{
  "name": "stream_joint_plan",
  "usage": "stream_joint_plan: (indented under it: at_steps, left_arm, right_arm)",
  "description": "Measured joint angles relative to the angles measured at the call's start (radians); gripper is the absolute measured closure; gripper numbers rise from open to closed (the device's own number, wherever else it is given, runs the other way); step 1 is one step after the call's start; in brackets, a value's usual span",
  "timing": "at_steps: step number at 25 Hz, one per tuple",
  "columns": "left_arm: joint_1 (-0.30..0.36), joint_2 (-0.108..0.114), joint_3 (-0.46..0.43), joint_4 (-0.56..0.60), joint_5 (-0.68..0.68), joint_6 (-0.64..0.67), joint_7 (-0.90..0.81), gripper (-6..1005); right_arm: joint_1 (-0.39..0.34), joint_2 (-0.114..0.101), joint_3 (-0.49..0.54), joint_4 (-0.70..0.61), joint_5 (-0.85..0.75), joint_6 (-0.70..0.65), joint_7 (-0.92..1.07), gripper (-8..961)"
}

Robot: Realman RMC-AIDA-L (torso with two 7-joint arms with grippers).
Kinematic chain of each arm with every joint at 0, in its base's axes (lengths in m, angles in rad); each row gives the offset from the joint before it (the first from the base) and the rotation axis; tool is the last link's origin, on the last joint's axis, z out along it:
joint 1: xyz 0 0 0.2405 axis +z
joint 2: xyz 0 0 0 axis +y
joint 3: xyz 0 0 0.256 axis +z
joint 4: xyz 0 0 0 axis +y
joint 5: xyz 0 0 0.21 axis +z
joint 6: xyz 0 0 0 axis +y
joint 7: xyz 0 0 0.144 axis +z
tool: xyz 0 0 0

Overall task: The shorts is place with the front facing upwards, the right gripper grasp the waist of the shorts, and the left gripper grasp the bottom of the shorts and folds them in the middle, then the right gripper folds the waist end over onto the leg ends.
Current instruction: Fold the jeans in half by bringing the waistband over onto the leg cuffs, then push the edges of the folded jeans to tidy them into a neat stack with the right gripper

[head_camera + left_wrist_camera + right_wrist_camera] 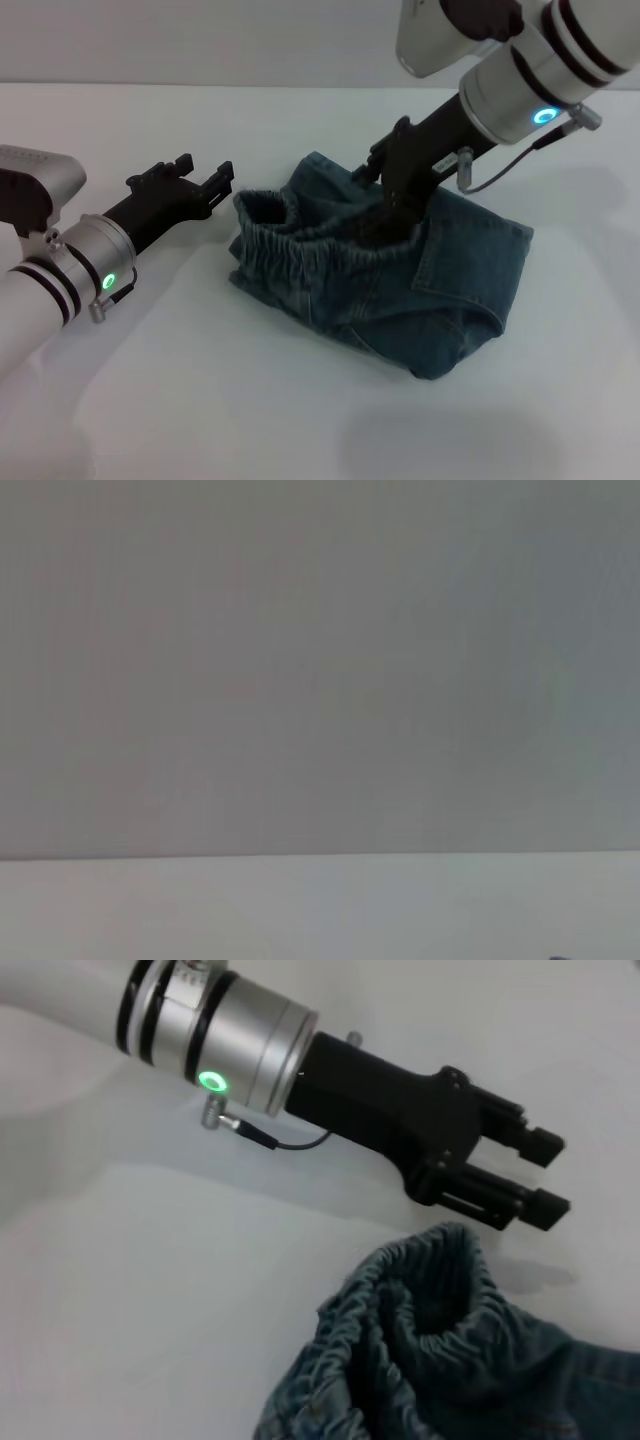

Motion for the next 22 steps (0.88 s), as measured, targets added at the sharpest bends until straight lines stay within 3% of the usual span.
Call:
stream_joint_plan:
  at_steps: [8, 11, 13, 14, 15, 20, 22]
  left_arm:
    - [0.001, 0.002, -0.012, 0.001, 0.0, 0.002, 0.001, 382]
    - [0.001, 0.003, -0.03, 0.003, 0.0, 0.016, 0.001, 382]
    - [0.0, 0.003, -0.039, 0.004, 0.0, 0.033, 0.001, 382]
    - [-0.001, 0.003, -0.045, 0.004, 0.0, 0.05, 0.0, 382]
    - [-0.002, 0.004, -0.05, 0.006, 0.0, 0.065, -0.001, 382]
    - [-0.001, 0.008, -0.064, 0.004, 0.001, 0.156, -0.015, 382]
    - [0.002, 0.011, -0.056, 0.007, 0.009, 0.251, -0.049, 382]
  right_arm:
    - [-0.065, 0.006, 0.011, -0.057, 0.024, 0.025, -0.013, 264]
    - [-0.142, 0.006, 0.011, -0.095, 0.112, 0.086, -0.049, 263]
    - [-0.215, 0.002, 0.018, -0.13, 0.22, 0.153, -0.089, 263]
    - [-0.295, 0.0, 0.039, -0.153, 0.35, 0.221, -0.154, 263]
    - [-0.295, 0.0, 0.039, -0.153, 0.35, 0.221, -0.154, 263]
    - [-0.459, 0.003, 0.106, -0.114, 0.655, 0.376, -0.344, 263]
    - [-0.514, 0.003, 0.14, -0.061, 0.793, 0.423, -0.436, 263]
